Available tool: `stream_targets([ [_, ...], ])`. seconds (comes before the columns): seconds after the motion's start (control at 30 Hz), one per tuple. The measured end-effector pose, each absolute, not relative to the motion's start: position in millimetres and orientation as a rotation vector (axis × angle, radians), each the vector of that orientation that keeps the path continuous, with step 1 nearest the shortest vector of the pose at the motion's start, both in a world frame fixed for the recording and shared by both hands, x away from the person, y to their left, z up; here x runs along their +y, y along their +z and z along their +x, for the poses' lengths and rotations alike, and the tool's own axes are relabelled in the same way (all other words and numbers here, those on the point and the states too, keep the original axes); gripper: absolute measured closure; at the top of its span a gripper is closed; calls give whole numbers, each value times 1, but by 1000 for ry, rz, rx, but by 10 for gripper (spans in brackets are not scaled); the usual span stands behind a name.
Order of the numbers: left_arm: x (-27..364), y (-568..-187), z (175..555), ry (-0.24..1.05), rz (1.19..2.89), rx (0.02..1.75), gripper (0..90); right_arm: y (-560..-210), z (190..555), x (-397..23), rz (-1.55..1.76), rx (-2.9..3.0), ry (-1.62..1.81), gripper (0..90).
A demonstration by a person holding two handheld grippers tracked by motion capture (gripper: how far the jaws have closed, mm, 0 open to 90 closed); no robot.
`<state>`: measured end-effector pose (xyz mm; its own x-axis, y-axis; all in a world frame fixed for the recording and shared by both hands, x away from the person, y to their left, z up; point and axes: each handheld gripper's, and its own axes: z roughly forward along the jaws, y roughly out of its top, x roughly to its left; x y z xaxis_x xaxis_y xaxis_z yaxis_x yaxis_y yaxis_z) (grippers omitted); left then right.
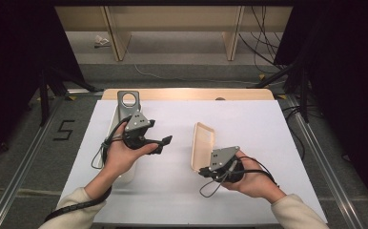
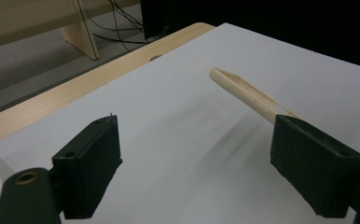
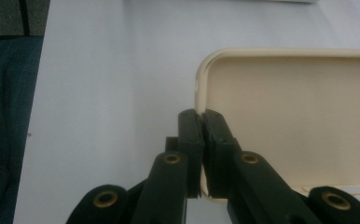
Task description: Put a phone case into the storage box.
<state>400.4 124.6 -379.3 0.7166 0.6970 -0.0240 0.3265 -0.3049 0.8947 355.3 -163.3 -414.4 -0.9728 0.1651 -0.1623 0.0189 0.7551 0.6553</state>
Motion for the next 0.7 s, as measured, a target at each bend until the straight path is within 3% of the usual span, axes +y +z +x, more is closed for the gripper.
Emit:
stream_targets([
  [0.7,95,-373,413,422,1954,759,160,-412,353,-156,127,2734,1038,875],
])
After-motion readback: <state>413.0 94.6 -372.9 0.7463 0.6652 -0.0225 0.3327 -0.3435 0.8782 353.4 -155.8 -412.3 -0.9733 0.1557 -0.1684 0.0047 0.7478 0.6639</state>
